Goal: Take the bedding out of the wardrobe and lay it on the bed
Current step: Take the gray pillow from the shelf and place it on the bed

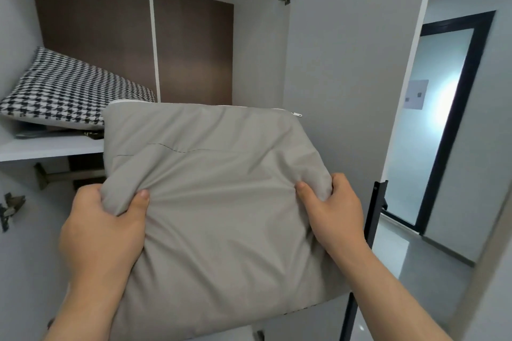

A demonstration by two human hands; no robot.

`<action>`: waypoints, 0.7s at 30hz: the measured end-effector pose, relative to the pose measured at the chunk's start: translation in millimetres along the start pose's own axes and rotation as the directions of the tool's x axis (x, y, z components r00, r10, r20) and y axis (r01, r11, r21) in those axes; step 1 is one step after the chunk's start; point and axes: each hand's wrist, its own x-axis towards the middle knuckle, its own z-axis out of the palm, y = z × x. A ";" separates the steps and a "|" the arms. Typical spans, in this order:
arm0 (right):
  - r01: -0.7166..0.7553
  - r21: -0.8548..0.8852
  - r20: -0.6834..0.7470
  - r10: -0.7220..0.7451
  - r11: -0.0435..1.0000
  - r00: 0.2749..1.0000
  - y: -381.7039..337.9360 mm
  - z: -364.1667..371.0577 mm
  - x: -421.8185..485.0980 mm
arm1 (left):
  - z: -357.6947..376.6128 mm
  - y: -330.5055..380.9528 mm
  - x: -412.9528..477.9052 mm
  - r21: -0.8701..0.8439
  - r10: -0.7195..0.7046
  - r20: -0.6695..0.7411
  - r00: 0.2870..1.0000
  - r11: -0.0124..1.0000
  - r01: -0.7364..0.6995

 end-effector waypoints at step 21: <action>-0.161 -0.250 -0.489 0.019 0.955 0.872 5.1 -253.7 -158.1 | 5.7 123.4 -159.2 -0.377 0.176 0.413 0.894 0.926 -0.009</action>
